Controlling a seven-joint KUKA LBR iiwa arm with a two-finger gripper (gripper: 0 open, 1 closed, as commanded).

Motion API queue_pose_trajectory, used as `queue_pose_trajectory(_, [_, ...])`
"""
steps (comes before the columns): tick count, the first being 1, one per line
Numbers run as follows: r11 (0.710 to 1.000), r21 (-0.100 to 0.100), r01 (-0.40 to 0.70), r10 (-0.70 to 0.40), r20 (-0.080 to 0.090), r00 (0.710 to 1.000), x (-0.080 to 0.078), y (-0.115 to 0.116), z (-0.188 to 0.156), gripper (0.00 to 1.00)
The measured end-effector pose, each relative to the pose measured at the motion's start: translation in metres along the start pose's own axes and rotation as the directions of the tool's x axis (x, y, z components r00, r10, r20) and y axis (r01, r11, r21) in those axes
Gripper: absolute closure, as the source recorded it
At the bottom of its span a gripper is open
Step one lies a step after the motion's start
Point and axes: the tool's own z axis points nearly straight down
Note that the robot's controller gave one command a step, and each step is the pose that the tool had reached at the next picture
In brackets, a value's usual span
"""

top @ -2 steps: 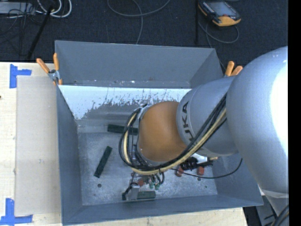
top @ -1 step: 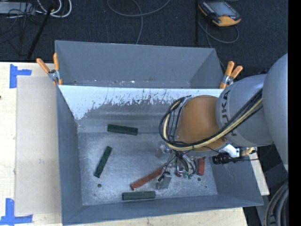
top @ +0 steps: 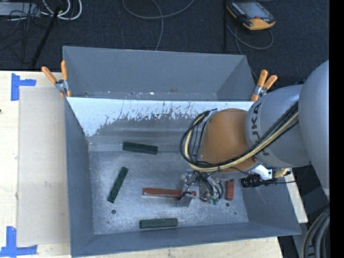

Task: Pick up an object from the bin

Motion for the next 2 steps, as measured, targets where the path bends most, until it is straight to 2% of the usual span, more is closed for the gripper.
queue_pose_trajectory(1, [1.000, -0.004, 0.007, -0.007, 0.010, 1.000, -0.018, 0.050, -0.110, 1.00])
queue_pose_trajectory(2, [0.999, -0.004, 0.042, -0.042, 0.010, 0.999, -0.001, 0.104, -0.232, 1.00])
